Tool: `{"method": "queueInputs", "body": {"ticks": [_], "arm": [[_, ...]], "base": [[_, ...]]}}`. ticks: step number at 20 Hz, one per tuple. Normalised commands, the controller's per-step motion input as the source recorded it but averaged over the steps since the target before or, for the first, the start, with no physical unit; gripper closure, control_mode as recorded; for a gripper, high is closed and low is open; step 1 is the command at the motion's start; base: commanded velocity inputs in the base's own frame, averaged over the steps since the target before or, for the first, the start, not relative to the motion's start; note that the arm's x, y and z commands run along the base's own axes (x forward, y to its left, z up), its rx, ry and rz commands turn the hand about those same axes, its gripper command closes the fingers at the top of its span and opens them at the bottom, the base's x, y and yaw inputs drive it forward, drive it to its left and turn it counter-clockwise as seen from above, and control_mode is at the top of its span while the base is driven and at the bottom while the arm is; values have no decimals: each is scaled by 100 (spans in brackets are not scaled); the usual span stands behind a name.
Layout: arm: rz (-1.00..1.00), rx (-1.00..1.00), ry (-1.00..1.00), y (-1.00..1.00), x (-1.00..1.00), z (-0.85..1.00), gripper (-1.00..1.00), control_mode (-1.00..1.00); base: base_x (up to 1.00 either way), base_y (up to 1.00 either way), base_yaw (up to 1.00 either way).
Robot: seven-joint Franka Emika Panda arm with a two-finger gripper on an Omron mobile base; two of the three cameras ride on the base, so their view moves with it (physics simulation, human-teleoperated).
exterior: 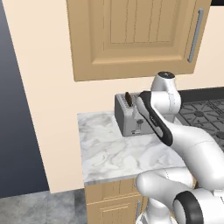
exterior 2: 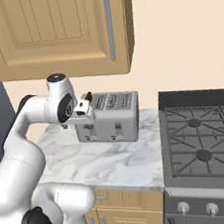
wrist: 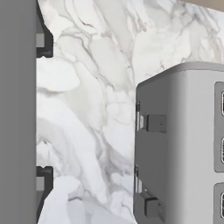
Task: Start the toaster. Once the lever pops up, take the bread to the plate on the dining counter.
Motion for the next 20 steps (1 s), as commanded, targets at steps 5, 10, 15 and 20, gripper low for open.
{"method": "queueInputs", "body": {"ticks": [5,10,15,20], "arm": [[0,0,-8,4,8,-25,-100,-100],[0,0,-7,2,18,-19,-100,-100],[0,0,-5,0,24,-18,-100,-100],[0,0,-2,1,24,-13,-100,-100]], "base": [[0,0,0],[0,0,0],[0,0,0],[0,0,0]]}}
